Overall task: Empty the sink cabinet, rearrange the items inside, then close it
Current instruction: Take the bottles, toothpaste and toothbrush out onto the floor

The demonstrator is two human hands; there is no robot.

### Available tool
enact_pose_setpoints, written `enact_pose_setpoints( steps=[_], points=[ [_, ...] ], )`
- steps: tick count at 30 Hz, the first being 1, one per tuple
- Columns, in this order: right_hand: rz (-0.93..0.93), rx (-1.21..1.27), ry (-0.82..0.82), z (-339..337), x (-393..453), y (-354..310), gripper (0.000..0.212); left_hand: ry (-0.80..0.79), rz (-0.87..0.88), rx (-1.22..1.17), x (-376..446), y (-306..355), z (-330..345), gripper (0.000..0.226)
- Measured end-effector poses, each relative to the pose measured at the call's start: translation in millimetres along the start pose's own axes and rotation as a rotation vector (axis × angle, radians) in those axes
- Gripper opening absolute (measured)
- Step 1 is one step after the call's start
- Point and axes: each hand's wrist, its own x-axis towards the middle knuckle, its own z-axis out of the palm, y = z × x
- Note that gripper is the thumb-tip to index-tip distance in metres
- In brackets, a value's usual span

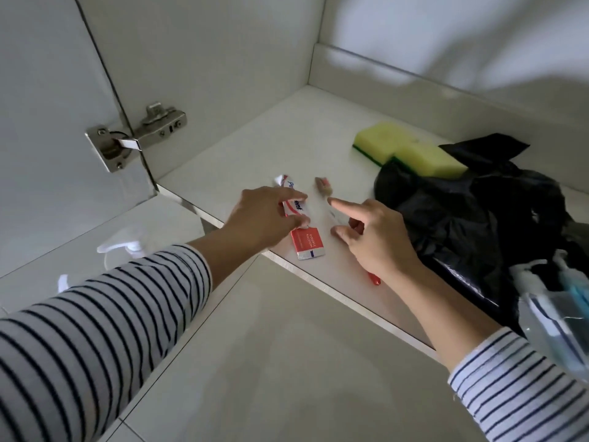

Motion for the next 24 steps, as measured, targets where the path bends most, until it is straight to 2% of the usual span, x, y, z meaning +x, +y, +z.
enact_pose_setpoints(
  steps=[6, 11, 16, 20, 24],
  points=[
    [0.059, -0.007, -0.034, 1.0, -6.3, -8.7, 0.04, 0.039, -0.049, -0.1, -5.9, -5.9, -4.0, 0.042],
    [0.163, 0.192, 0.007, 5.1, -21.8, -28.7, 0.035, 0.04, -0.081, -0.286, -34.8, -21.0, -18.0, 0.039],
    [0.239, 0.485, 0.028, 23.4, -49.2, -75.6, 0.034, 0.086, -0.09, -0.315, -87.2, -49.2, -43.4, 0.039],
    [0.253, 0.642, 0.008, 52.3, -87.7, -121.1, 0.033, 0.108, -0.181, -0.295, -142.6, -84.9, -58.1, 0.04],
    [0.307, 0.673, -0.036, 91.1, -134.6, -152.1, 0.037, 0.076, -0.264, -0.226, -190.2, -119.8, -69.2, 0.04]
  ],
)
